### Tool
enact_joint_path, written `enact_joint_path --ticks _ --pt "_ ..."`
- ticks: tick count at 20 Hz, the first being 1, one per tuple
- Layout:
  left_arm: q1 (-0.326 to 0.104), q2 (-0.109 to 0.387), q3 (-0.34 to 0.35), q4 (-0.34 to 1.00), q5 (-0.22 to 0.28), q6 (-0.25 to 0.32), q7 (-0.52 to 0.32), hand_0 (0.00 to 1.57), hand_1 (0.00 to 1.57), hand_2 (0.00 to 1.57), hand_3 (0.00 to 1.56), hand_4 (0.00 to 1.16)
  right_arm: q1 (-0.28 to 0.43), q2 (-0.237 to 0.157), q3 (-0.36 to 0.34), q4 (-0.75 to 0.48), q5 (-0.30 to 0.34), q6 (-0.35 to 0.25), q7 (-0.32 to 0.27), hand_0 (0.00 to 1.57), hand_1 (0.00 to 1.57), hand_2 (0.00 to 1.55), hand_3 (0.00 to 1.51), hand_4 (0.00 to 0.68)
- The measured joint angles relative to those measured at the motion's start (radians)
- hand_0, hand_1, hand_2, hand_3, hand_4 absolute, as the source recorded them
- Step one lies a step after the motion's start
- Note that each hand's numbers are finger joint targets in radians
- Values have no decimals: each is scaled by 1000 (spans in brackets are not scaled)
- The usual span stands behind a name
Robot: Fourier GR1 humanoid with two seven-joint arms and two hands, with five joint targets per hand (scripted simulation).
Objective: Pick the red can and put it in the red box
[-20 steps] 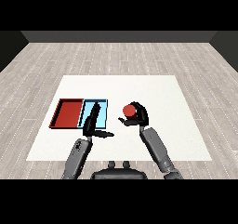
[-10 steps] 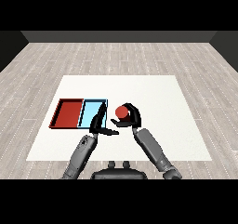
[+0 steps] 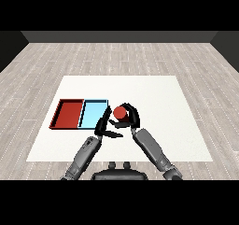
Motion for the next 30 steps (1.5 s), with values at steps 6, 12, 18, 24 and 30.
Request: enact_joint_path --ticks 6,12,18,24,30 --pt "-43 0 -21 32 37 20 16 0 0 0 0 0 -23 1 64 11 -43 -61 -10 1451 1451 1436 1376 624" --pt "-64 1 -62 29 83 47 16 0 0 0 0 0 -72 1 100 38 -108 -84 -28 1486 1486 1443 1377 615" --pt "-65 4 -80 4 85 61 25 0 0 0 0 0 -107 -2 153 63 -148 -114 -45 1482 1482 1455 1375 620" --pt "-85 3 -81 8 70 82 33 0 0 0 0 431 -99 -2 146 57 -137 -88 -36 1467 1467 1450 1366 630" --pt "-93 4 -111 34 103 262 40 1571 1571 1533 1429 922 -119 -4 173 75 -151 -106 -41 1470 1470 1448 1373 628"
